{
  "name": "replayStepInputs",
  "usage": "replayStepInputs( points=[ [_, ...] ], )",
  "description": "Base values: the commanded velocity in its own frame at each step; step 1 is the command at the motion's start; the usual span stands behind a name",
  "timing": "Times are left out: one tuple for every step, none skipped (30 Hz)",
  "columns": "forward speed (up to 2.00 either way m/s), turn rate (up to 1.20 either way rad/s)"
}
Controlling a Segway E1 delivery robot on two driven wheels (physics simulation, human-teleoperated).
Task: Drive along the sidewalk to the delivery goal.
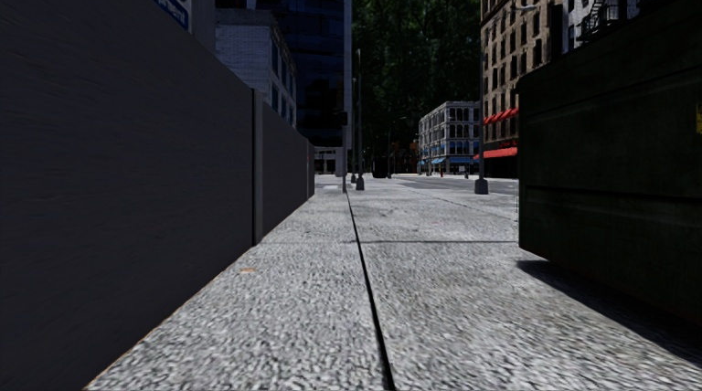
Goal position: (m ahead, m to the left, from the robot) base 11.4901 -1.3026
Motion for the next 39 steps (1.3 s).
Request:
replayStepInputs(
  points=[
    [2.0,0.0],
    [2.0,0.0],
    [2.0,0.0],
    [2.0,0.0],
    [2.0,0.0],
    [2.0,0.0],
    [2.0,0.0],
    [2.0,0.0],
    [2.0,0.0],
    [2.0,0.0],
    [2.0,0.0],
    [2.0,0.0],
    [2.0,0.0],
    [2.0,0.0],
    [2.0,0.0],
    [2.0,0.0],
    [2.0,0.0],
    [2.0,0.0],
    [2.0,0.0],
    [2.0,0.0],
    [2.0,0.0],
    [2.0,0.0],
    [2.0,0.0],
    [2.0,0.0],
    [2.0,0.0],
    [2.0,0.0],
    [2.0,0.0],
    [2.0,0.0],
    [2.0,0.0],
    [2.0,0.0],
    [2.0,0.0],
    [2.0,-0.07],
    [2.0,-0.33],
    [2.0,-0.41],
    [2.0,-0.41],
    [2.0,-0.43],
    [2.0,-0.43],
    [2.0,-0.43],
    [2.0,-0.34]
  ],
)
